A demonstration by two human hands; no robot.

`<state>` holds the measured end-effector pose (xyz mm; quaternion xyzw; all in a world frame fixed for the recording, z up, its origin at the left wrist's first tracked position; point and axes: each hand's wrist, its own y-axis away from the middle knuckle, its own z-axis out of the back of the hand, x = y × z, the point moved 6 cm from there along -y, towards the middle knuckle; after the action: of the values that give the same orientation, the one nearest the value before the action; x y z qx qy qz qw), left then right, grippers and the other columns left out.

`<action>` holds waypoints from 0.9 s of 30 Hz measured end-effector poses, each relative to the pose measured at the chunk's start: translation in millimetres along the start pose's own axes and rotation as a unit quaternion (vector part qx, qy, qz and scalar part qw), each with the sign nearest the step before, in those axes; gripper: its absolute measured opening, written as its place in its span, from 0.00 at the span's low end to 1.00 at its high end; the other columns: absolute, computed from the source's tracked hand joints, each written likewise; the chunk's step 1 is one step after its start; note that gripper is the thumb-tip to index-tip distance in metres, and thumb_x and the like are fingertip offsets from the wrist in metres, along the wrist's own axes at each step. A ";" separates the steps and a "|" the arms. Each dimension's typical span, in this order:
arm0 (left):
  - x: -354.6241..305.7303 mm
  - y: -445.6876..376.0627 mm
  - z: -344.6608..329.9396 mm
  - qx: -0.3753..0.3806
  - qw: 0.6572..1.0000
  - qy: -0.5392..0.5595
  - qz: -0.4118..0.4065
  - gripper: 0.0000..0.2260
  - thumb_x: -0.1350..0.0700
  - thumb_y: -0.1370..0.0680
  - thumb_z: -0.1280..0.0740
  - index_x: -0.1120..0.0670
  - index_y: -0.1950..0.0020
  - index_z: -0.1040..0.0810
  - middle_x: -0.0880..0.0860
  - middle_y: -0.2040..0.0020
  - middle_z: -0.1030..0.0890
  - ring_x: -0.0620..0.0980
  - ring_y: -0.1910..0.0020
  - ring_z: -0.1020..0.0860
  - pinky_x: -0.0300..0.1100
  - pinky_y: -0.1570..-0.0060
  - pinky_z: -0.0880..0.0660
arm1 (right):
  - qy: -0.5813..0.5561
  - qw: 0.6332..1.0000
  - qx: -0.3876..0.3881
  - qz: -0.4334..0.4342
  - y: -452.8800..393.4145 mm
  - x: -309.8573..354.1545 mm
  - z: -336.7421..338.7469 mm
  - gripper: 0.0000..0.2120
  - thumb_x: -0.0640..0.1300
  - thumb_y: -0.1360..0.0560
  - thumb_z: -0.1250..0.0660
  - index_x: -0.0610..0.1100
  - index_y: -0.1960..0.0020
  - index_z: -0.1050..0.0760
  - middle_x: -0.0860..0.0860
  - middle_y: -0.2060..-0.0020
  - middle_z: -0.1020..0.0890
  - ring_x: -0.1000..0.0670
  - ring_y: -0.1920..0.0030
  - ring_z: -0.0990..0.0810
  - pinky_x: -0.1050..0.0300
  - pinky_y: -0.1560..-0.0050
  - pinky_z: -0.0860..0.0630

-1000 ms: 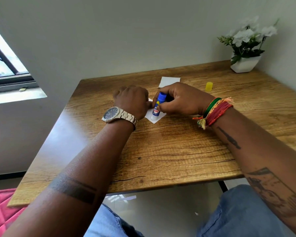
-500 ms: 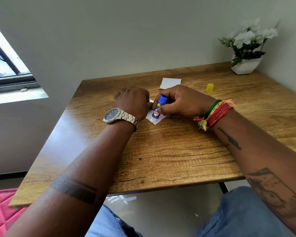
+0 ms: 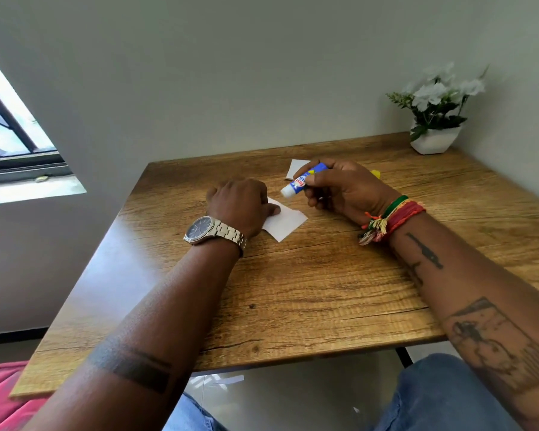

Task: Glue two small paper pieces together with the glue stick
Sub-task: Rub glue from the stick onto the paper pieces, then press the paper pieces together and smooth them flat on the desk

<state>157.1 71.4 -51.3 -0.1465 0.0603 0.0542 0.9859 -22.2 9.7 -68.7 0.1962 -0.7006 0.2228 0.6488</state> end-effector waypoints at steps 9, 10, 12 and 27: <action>2.9 0.8 3.6 -0.065 0.997 0.028 -0.009 0.11 0.41 0.22 0.32 0.48 0.52 0.17 0.51 0.49 0.19 0.55 0.46 0.22 0.50 0.46 0.30 | -0.028 1.000 -0.005 -0.008 -0.8 -2.3 -0.4 0.07 0.36 0.22 0.32 0.43 0.45 0.20 0.40 0.55 0.14 0.48 0.60 0.17 0.58 0.62 0.22; 2.7 0.6 5.2 -0.080 0.996 0.042 -0.013 0.12 0.41 0.22 0.32 0.48 0.53 0.18 0.51 0.50 0.19 0.54 0.48 0.22 0.49 0.48 0.29 | -0.032 0.999 -0.006 -0.008 -0.8 -1.6 -0.8 0.07 0.36 0.22 0.32 0.43 0.45 0.21 0.39 0.54 0.14 0.48 0.59 0.17 0.57 0.61 0.22; 1.4 -0.1 8.4 -0.103 0.990 0.094 -0.021 0.12 0.42 0.22 0.32 0.49 0.54 0.18 0.49 0.54 0.18 0.51 0.54 0.21 0.45 0.54 0.26 | -0.041 0.999 -0.006 -0.006 -0.4 -1.1 -1.7 0.08 0.36 0.23 0.32 0.43 0.45 0.23 0.37 0.51 0.14 0.47 0.58 0.17 0.56 0.60 0.23; -39.9 -3.1 11.6 -0.087 0.837 0.538 0.045 0.06 0.48 0.25 0.25 0.43 0.49 0.16 0.36 0.60 0.15 0.35 0.62 0.18 0.27 0.70 0.28 | -0.053 0.995 -0.047 0.071 -1.2 5.7 -0.8 0.11 0.46 0.26 0.24 0.49 0.45 0.20 0.41 0.46 0.14 0.43 0.48 0.14 0.52 0.55 0.20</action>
<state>119.3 68.4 -34.0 -0.2348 0.5831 0.0165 0.7775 -21.3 9.2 -62.9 0.1274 -0.7557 0.2245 0.6019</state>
